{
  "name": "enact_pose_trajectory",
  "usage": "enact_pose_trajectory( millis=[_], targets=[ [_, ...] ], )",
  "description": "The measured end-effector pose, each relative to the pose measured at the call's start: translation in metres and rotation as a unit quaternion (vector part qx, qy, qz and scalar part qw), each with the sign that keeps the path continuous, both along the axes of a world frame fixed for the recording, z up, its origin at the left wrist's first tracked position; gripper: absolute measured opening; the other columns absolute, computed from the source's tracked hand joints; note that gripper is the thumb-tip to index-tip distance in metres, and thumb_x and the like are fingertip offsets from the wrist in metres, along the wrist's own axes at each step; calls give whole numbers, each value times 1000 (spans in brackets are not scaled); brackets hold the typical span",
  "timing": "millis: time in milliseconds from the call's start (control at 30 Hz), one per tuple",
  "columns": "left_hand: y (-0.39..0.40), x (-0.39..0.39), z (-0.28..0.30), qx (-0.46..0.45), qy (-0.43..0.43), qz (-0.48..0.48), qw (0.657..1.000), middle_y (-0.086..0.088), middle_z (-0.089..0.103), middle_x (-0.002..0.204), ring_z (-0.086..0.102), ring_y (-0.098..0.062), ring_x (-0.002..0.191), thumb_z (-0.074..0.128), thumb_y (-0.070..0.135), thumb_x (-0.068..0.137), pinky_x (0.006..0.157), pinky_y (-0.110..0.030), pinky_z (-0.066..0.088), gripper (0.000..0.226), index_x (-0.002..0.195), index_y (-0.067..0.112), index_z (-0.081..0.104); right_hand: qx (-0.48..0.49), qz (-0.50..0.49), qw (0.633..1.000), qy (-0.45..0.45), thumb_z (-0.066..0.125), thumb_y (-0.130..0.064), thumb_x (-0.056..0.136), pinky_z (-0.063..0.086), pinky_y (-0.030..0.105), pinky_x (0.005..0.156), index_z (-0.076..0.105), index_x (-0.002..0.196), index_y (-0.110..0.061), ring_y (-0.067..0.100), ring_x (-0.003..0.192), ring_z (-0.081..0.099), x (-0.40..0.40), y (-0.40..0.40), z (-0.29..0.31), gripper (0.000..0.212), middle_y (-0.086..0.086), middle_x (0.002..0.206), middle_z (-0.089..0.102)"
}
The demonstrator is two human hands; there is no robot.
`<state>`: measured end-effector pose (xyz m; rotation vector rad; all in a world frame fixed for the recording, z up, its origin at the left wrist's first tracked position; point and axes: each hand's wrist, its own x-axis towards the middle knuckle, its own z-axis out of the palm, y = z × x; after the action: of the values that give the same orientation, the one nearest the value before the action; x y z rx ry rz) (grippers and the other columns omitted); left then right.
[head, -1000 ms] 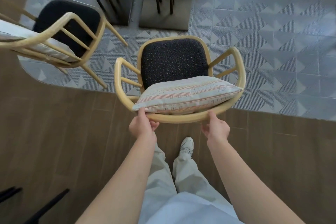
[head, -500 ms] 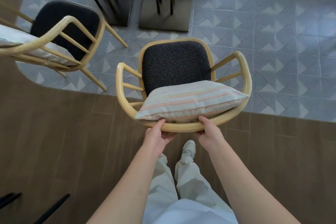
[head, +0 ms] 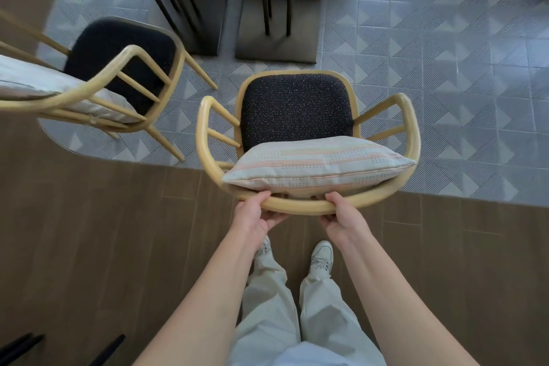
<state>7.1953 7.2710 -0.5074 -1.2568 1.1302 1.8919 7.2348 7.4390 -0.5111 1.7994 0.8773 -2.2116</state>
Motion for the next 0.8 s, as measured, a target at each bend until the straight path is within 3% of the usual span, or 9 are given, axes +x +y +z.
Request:
enact_pose_trajectory(
  millis=[67, 200, 567, 800],
  targets=[
    [-13, -22, 4, -6, 2, -7, 1000, -27, 67, 120, 68, -39, 105, 58, 1, 98, 65, -55, 62, 34, 131, 2, 53, -4, -8, 1000, 12, 60, 5, 92, 57, 38, 78, 57, 98, -2, 22, 82, 69, -16, -14, 2, 10, 14, 94, 69],
    [-33, -60, 7, -7, 8, -17, 1000, -28, 67, 119, 68, -39, 106, 57, 3, 99, 60, -53, 62, 31, 130, 0, 54, -13, -11, 1000, 21, 61, 3, 93, 57, 41, 88, 56, 100, -1, 22, 82, 68, -50, -35, 3, 10, 14, 98, 68],
    [-75, -131, -1, 2, 34, -35, 999, -25, 66, 123, 68, -37, 108, 57, 7, 101, 69, -55, 62, 29, 130, 4, 55, 0, 5, 999, 45, 62, 0, 93, 59, 38, 77, 56, 100, -2, 22, 82, 69, -117, -76, 2, 9, 15, 94, 69],
    [-90, -151, -12, -14, 48, -42, 998, -22, 67, 123, 70, -35, 105, 61, 13, 100, 70, -51, 63, 34, 132, 4, 52, 24, 40, 997, 56, 64, -8, 95, 61, 35, 72, 56, 114, -1, 24, 87, 73, -140, -88, -7, 22, 14, 99, 72]
  ],
)
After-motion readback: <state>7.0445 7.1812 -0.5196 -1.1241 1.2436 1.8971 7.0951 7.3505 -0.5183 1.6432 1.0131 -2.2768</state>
